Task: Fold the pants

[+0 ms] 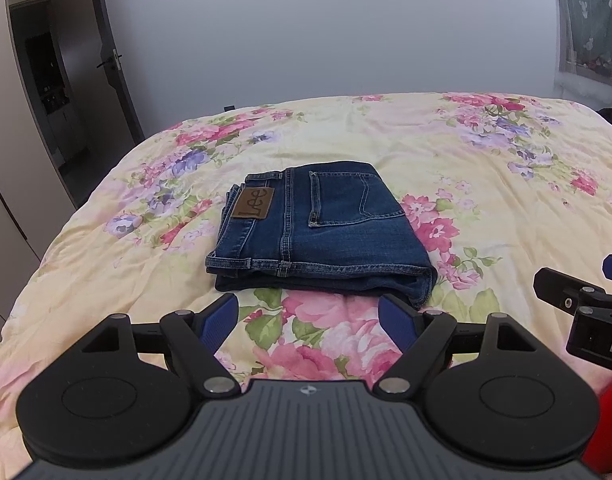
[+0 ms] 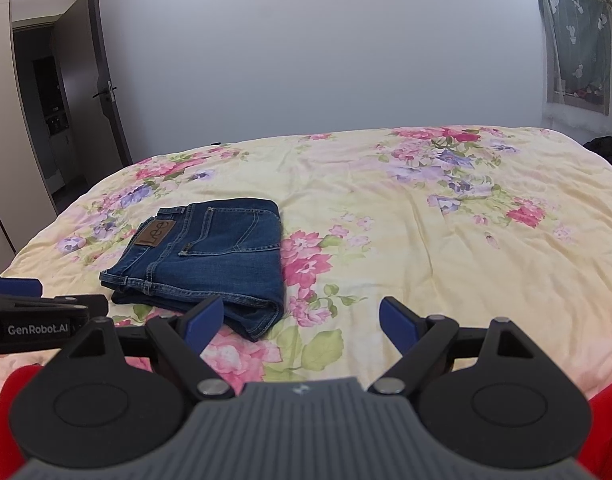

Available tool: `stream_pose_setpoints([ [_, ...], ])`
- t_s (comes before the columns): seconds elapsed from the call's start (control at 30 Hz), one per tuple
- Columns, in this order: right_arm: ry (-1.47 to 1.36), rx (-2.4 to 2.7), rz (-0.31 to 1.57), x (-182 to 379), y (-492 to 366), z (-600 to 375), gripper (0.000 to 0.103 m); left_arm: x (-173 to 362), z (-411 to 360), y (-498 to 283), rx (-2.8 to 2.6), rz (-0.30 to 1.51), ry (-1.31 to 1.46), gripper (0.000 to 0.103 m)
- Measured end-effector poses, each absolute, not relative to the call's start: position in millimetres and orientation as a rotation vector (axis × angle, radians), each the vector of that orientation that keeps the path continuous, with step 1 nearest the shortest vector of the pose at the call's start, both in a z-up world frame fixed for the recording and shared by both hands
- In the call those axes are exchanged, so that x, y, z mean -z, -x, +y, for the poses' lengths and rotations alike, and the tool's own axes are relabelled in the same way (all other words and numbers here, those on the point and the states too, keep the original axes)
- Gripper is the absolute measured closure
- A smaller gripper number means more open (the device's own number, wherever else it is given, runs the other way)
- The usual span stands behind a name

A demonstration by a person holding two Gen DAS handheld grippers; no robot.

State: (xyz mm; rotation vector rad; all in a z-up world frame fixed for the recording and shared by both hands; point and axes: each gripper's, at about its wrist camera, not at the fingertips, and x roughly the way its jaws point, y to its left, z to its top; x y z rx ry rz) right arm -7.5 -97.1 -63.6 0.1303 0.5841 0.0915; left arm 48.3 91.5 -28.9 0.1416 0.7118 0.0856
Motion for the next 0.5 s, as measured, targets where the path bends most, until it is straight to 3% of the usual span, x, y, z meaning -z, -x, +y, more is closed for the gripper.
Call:
stream_pose_setpoints([
  [0.5, -0.135, -0.094, 0.588, 63.1, 6.6, -95.8, 0.021, 23.9, 91.2, -47.2, -0.08, 0.702, -0.136, 0.012],
])
